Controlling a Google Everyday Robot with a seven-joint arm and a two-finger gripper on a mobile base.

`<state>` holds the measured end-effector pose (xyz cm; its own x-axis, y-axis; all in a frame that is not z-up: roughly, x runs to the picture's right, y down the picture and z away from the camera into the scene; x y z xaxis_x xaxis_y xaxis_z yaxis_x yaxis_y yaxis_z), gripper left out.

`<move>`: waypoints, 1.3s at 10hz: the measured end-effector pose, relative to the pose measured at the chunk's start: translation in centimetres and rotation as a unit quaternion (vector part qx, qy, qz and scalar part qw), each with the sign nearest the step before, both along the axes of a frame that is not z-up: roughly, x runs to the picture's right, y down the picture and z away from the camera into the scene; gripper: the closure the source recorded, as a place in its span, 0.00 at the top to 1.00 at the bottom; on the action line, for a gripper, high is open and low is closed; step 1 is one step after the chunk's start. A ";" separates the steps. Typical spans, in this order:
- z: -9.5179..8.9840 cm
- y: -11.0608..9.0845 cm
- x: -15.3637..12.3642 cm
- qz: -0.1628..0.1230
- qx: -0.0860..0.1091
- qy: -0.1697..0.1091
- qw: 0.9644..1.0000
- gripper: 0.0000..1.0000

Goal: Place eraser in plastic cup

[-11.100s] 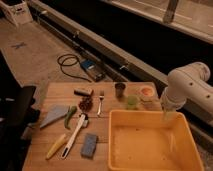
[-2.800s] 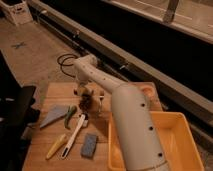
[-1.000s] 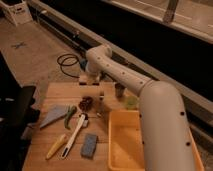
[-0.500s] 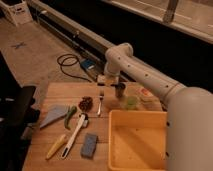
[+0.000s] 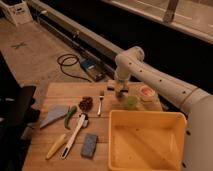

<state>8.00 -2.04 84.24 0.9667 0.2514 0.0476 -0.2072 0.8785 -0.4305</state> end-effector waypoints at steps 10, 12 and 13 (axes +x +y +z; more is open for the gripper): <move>0.4 2.9 5.3 0.022 -0.032 0.049 0.998 0.00; -0.2 3.9 8.0 0.046 -0.039 0.072 0.996 0.00; -0.3 4.4 8.9 0.055 -0.043 0.081 0.994 0.00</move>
